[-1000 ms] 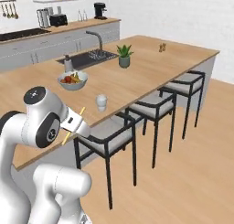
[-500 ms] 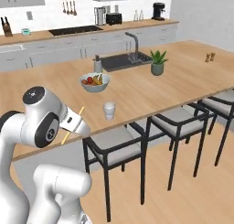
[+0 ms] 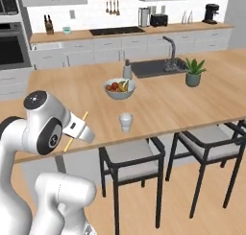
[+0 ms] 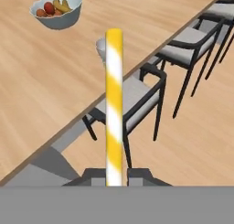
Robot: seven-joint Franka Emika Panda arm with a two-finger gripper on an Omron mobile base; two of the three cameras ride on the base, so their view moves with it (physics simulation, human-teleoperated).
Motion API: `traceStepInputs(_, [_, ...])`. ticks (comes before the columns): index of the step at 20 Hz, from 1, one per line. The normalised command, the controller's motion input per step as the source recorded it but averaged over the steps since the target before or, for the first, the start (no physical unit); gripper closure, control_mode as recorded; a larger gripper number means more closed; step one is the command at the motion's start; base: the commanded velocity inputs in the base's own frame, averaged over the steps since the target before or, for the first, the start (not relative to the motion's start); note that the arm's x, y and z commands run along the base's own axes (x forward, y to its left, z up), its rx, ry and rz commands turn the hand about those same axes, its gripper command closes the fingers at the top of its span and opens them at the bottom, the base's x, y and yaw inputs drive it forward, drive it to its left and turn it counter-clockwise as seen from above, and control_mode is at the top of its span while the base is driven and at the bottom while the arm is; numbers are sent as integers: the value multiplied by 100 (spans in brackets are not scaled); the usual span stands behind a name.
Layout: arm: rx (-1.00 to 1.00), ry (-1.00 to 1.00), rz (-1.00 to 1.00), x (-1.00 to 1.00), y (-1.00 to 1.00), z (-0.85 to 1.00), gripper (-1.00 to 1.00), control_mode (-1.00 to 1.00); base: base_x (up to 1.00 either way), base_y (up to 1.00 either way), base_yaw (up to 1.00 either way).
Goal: Take a straw from the drawer in front and place it inside the glass cup on the dining counter.
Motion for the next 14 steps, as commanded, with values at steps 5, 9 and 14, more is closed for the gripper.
traceStepInputs(5, [0, 0, 0, 0, 0, 0, 100, 100, 30, -39, 33])
traceStepInputs(9, [0, 0, 0, 0, 0, 0, 100, 100, 37, -50, 29])
traceStepInputs(14, [0, 0, 0, 0, 0, 0, 100, 100, 41, -41, 24])
